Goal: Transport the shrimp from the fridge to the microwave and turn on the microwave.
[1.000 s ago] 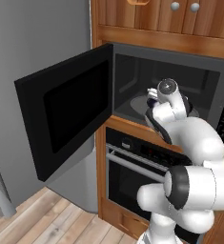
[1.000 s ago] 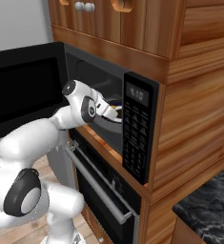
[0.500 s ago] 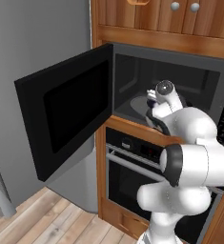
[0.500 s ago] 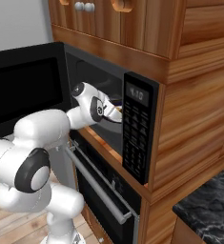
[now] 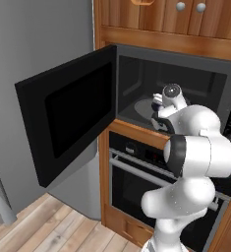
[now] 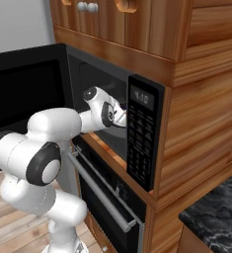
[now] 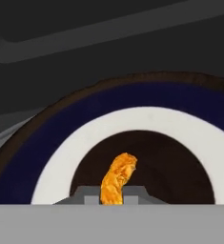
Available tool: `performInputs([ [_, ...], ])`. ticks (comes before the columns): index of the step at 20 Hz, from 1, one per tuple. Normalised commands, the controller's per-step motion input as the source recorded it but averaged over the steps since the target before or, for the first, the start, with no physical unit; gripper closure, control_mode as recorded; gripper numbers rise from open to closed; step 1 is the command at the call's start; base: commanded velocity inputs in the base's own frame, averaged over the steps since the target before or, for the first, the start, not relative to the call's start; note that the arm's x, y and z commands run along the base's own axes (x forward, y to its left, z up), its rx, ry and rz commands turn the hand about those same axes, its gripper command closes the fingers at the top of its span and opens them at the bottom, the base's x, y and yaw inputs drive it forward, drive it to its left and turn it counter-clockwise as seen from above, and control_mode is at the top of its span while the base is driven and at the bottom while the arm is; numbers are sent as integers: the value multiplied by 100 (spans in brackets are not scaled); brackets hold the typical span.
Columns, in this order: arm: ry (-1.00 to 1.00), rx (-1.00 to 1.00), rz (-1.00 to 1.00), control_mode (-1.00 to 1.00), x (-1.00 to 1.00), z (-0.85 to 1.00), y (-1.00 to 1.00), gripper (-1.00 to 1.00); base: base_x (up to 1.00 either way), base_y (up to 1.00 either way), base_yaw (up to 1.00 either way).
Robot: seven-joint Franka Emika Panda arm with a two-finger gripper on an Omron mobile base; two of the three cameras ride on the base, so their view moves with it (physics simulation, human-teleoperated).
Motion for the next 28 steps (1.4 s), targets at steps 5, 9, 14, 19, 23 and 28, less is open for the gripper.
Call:
performInputs([
  [5, 0, 1, -1, -100, 21, -6, -3, -100, 0, 0, 0],
  [9, 0, 1, 0, -100, 13, -2, -6, -100, 0, 0, 0],
  [14, 0, 1, 0, -100, 10, -5, -8, -100, 0, 0, 0],
  [19, -17, 0, -2, -100, -12, 0, 4, -100, 0, 0, 0],
  [23, -33, 0, -2, -100, -45, 0, 23, -100, 0, 0, 0],
  [28, -26, 0, 0, -100, -59, 10, 23, -100, 0, 0, 0],
])
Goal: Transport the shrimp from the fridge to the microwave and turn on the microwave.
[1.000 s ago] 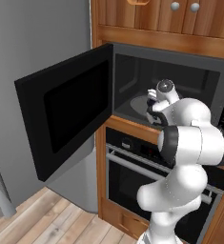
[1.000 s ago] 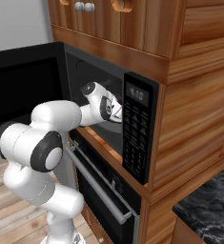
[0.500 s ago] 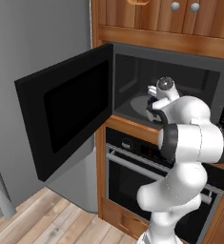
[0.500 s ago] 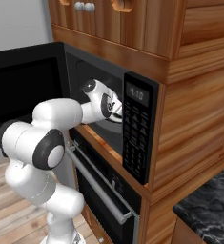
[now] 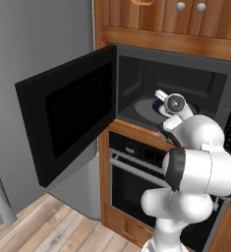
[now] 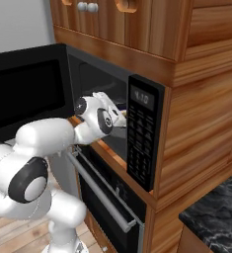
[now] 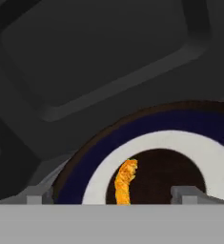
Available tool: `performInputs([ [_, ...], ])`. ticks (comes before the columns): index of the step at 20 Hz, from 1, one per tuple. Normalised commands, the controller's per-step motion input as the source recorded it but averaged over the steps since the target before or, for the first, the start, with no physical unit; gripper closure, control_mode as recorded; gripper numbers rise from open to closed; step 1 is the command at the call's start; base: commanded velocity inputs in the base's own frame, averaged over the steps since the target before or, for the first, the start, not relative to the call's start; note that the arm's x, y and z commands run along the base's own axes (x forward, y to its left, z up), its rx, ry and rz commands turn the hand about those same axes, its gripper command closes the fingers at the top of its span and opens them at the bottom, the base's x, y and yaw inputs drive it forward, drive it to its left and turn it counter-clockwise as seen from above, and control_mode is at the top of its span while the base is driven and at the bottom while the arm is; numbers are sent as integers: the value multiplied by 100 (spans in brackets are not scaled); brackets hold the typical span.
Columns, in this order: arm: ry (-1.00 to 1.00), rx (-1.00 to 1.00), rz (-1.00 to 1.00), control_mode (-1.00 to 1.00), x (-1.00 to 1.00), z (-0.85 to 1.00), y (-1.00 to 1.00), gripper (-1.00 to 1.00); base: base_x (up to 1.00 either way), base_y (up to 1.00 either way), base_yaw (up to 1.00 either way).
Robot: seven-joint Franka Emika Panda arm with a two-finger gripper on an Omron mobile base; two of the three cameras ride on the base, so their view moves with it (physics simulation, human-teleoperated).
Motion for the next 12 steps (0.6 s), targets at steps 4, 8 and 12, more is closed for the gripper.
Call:
performInputs([
  [4, -7, 0, -3, -100, -54, 21, 21, -100, 0, 0, 0],
  [8, 1, 0, -6, -100, -64, 8, 13, -100, 0, 0, 0],
  [12, 6, 0, -8, -100, -76, 10, 10, -100, 0, 0, 0],
])
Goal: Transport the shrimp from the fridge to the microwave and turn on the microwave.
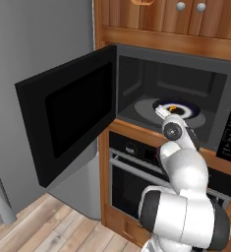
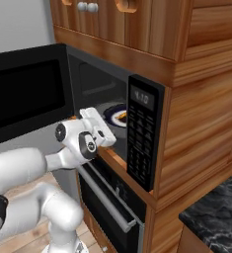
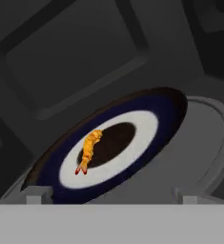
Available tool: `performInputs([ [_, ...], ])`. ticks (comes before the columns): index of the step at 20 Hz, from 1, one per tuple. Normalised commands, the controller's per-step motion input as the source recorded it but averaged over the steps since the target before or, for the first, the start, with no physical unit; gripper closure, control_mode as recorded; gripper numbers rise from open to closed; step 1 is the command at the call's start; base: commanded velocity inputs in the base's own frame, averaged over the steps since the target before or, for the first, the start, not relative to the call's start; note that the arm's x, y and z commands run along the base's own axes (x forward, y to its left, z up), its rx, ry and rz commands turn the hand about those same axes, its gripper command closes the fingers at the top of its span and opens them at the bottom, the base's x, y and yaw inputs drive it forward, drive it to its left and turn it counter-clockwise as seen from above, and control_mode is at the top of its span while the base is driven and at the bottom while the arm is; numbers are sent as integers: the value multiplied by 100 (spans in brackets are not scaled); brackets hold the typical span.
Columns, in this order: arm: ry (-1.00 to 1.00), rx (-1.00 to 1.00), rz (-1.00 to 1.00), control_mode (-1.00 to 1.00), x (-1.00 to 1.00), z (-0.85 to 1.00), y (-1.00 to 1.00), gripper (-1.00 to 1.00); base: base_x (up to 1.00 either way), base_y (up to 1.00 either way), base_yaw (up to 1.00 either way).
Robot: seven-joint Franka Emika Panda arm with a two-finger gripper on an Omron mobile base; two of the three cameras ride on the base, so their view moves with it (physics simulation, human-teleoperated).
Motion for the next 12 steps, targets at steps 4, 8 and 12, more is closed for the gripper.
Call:
performInputs([
  [4, 9, 0, -11, -100, -69, 10, 19, -100, 0, 0, 0],
  [8, 10, 0, -10, -100, -34, 29, 22, -100, 0, 0, 0],
  [12, 10, 0, -6, -100, -61, 45, 24, -100, 0, 0, 0],
])
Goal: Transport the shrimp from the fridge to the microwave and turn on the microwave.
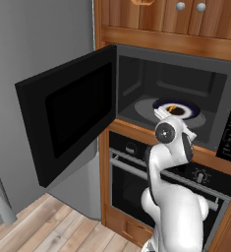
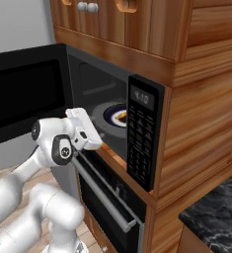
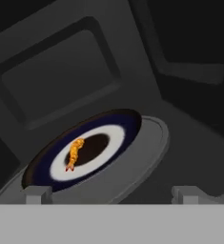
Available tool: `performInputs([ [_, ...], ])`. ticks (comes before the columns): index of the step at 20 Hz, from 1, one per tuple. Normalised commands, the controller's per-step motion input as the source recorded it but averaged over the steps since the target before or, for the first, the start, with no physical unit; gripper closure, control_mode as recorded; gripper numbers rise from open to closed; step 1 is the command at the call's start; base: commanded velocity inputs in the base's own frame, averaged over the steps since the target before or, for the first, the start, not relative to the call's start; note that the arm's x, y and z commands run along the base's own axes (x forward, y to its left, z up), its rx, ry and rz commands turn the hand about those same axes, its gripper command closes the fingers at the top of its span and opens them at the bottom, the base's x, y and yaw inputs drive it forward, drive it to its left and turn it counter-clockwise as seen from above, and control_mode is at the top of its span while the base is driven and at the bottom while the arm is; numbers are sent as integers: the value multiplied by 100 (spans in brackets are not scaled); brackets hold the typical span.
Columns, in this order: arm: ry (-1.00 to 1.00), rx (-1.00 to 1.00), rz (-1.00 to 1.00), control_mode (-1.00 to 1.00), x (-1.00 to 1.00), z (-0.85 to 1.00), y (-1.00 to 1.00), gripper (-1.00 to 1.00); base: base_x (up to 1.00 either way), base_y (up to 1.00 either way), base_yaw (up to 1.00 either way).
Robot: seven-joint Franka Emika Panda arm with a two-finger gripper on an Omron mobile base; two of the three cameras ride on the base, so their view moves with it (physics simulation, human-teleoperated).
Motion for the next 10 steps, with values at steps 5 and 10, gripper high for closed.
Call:
performInputs([
  [5, 17, 0, -9, -100, -70, 39, 33, -100, 0, 0, 0],
  [10, 9, -3, -3, -100, -84, 15, 33, -100, 0, 0, 0],
])
